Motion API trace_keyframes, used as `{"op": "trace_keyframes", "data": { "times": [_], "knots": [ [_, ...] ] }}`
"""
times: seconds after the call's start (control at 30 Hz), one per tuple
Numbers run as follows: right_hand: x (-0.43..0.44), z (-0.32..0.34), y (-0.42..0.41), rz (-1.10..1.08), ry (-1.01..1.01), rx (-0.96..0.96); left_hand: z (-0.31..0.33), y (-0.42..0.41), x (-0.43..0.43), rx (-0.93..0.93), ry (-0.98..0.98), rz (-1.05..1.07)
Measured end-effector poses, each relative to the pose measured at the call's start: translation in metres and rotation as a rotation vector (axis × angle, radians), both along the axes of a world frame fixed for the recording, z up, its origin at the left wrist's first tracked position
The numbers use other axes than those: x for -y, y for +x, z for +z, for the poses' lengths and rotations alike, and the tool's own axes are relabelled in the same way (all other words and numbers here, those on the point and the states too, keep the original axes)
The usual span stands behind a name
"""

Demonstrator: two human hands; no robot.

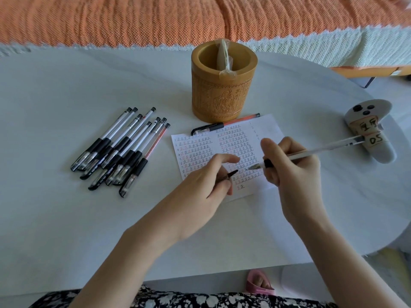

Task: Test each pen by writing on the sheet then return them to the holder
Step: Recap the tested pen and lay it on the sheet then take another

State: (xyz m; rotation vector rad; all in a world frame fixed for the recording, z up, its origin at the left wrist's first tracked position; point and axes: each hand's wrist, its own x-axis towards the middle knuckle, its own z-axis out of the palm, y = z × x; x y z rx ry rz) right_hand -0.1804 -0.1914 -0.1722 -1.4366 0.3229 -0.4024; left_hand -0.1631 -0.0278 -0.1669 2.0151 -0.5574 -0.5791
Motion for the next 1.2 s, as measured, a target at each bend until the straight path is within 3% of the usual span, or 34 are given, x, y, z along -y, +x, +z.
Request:
{"op": "trace_keyframes", "data": {
  "times": [0.37, 0.63, 1.2],
  "knots": [
    [-0.015, 0.003, -0.001, 0.264, -0.059, -0.091, 0.006, -0.005, 0.004, -0.045, -0.142, 0.002],
    [-0.001, 0.004, 0.001, 0.484, -0.006, -0.133, 0.004, 0.001, -0.001, 0.205, -0.069, 0.199],
    [-0.01, 0.005, 0.001, 0.417, -0.088, -0.169, -0.006, 0.001, 0.003, 0.285, 0.038, 0.218]
  ]
}}
